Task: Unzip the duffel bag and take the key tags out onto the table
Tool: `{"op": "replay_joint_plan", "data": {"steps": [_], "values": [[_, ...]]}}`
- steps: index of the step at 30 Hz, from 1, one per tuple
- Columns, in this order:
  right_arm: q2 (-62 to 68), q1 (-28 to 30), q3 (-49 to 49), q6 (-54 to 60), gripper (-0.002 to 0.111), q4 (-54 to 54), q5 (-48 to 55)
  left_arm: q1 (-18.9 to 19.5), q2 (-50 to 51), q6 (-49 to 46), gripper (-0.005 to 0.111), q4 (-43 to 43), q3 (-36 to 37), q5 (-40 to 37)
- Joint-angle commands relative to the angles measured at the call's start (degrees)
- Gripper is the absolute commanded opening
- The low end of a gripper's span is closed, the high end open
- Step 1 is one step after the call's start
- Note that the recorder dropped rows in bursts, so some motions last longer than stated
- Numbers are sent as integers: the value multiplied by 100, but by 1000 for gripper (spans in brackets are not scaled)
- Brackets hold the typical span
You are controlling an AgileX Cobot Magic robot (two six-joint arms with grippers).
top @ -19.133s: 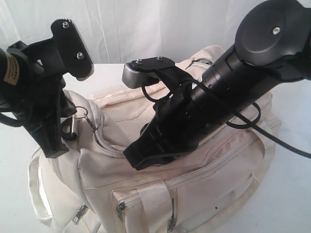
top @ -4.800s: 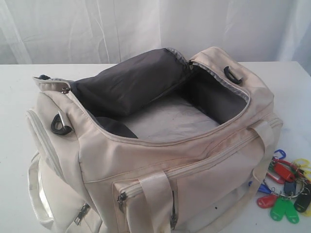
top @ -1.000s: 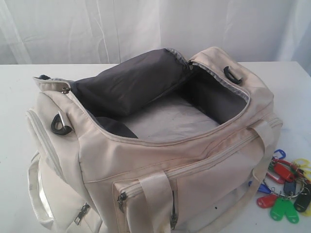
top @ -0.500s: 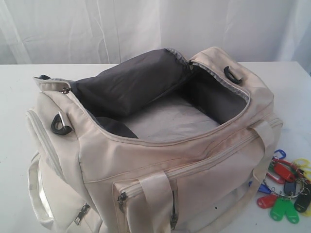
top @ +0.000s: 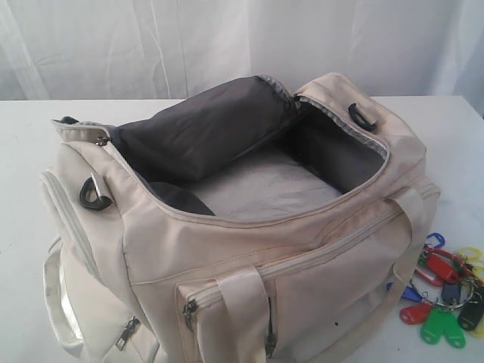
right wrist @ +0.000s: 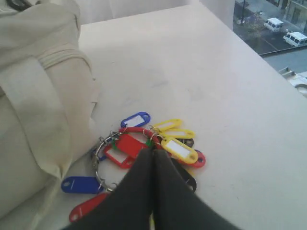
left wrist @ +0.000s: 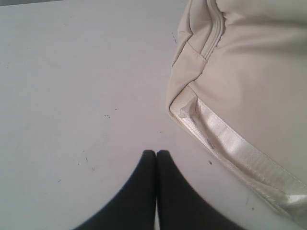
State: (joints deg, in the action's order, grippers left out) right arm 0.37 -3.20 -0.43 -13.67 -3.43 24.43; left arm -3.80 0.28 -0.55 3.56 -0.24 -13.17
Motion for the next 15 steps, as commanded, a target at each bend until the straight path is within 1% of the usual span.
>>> {"op": "replay_joint_plan", "data": {"steps": [1, 6, 15], "values": [[-37, 98, 43, -36, 0, 9, -448, -31, -28, 55, 0, 39, 24, 25], [-37, 71, 43, -36, 0, 20, -547, -31, -28, 55, 0, 39, 24, 25], [-37, -740, 43, -36, 0, 20, -556, -31, -28, 55, 0, 39, 24, 25]]}}
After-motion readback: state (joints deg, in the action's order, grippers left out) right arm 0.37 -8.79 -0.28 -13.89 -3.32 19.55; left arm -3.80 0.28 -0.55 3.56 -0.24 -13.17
